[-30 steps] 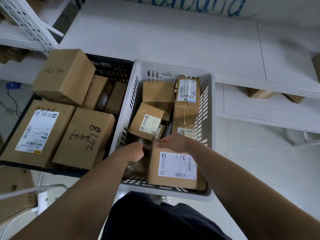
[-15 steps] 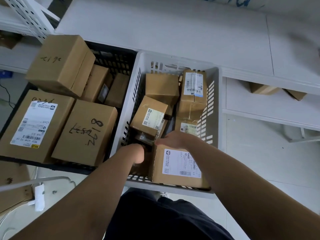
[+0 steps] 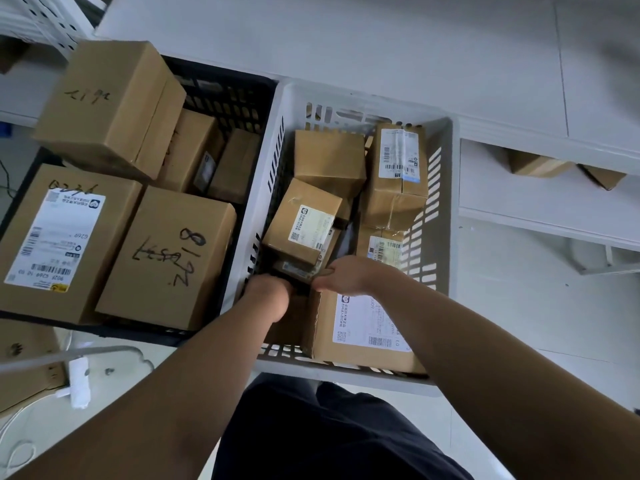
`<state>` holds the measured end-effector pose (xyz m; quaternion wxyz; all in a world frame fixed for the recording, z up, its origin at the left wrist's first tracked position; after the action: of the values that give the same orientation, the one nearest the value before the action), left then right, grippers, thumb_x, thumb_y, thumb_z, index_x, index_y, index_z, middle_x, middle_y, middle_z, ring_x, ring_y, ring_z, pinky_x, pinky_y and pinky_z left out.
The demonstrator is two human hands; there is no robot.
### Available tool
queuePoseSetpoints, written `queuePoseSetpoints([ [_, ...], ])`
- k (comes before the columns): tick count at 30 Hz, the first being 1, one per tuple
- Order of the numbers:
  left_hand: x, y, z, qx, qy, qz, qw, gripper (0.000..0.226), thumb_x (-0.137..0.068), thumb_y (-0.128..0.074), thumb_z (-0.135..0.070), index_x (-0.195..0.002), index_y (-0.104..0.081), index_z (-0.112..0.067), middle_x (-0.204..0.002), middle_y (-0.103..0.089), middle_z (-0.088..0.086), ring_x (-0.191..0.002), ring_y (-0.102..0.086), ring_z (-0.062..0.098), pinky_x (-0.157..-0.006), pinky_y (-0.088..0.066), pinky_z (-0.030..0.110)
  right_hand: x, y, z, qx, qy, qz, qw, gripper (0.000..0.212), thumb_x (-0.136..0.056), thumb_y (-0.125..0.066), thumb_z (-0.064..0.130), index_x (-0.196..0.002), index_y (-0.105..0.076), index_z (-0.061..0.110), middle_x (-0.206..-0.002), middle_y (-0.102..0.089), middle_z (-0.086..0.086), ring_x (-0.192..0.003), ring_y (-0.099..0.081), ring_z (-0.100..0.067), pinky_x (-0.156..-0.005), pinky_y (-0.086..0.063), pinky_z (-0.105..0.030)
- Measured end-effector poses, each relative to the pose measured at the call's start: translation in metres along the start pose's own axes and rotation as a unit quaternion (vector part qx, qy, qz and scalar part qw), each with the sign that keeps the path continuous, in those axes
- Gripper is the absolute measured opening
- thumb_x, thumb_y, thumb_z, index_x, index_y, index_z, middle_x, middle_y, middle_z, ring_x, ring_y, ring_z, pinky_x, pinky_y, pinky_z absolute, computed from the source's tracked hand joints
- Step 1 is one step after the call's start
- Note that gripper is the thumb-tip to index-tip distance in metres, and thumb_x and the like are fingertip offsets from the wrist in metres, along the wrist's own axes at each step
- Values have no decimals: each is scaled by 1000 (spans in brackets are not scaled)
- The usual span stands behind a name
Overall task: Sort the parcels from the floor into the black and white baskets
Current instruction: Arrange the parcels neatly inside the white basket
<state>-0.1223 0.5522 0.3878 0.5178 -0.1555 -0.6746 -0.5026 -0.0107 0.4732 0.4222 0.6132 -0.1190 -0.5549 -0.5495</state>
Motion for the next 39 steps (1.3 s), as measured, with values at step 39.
queuePoseSetpoints([
  [39, -2, 0, -10, -123, -92, -108, 982, 21, -86, -63, -19, -106, -63, -15, -109, -66, 3, -107, -58, 21, -109, -30, 38, -11, -9, 0, 8, -15, -14, 1000, 71, -97, -25, 64, -106, -65, 6, -106, -62, -12, -101, -58, -26, -86, -42, -33],
])
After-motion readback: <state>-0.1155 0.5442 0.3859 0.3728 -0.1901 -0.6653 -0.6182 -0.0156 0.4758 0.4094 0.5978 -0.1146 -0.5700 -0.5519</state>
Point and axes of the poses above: each hand's wrist, its own x-axis away from the middle knuckle, its own y-axis out of the back of the hand, z = x × y, the point moved 8 cm from there along -x, towards the middle knuckle
